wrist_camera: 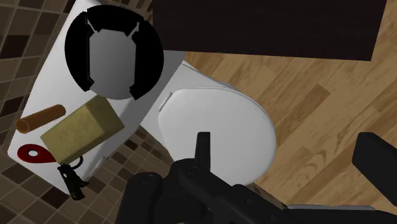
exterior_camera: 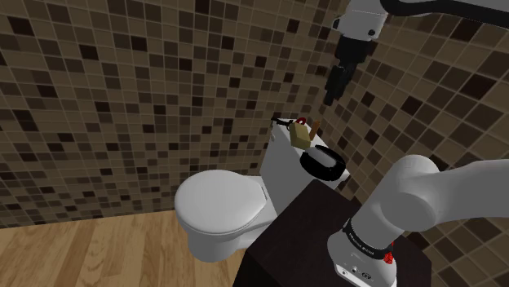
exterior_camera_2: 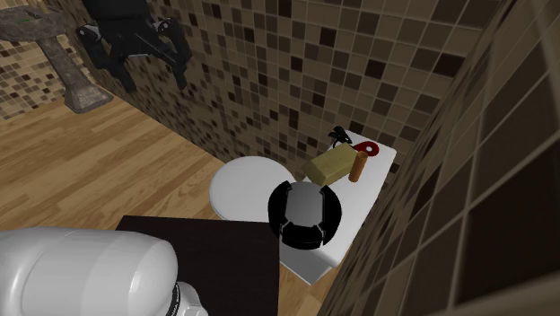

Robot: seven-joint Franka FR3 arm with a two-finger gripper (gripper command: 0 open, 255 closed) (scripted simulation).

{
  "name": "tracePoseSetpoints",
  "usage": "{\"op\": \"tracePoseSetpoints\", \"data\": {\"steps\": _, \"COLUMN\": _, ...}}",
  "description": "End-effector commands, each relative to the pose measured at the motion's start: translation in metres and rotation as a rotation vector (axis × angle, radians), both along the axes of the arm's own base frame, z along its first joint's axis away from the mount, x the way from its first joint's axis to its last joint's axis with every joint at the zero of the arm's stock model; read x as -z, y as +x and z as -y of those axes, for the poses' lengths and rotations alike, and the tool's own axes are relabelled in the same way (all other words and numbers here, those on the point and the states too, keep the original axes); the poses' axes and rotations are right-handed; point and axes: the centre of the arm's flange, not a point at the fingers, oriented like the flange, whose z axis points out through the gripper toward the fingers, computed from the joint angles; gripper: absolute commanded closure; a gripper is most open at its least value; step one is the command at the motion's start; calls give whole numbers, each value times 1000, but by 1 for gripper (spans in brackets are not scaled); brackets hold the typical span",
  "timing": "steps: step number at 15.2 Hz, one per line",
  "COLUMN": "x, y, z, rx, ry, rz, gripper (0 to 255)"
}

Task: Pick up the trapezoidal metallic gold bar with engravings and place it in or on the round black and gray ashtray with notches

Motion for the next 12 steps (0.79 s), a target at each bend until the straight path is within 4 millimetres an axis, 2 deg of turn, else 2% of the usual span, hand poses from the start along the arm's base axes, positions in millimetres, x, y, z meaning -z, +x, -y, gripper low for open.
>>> {"op": "tracePoseSetpoints", "data": {"steps": 1, "x": 0, "y": 0, "z": 0, "rx": 0, "ry": 0, "rz": 0, "gripper": 0}}
{"op": "tracePoseSetpoints", "data": {"steps": 7, "x": 64, "y": 65, "z": -22, "rx": 116, "ry": -157, "rz": -64, "gripper": 0}}
{"op": "tracePoseSetpoints", "data": {"steps": 12, "x": 121, "y": 117, "z": -26, "rx": 213, "ry": -287, "rz": -116, "gripper": 0}}
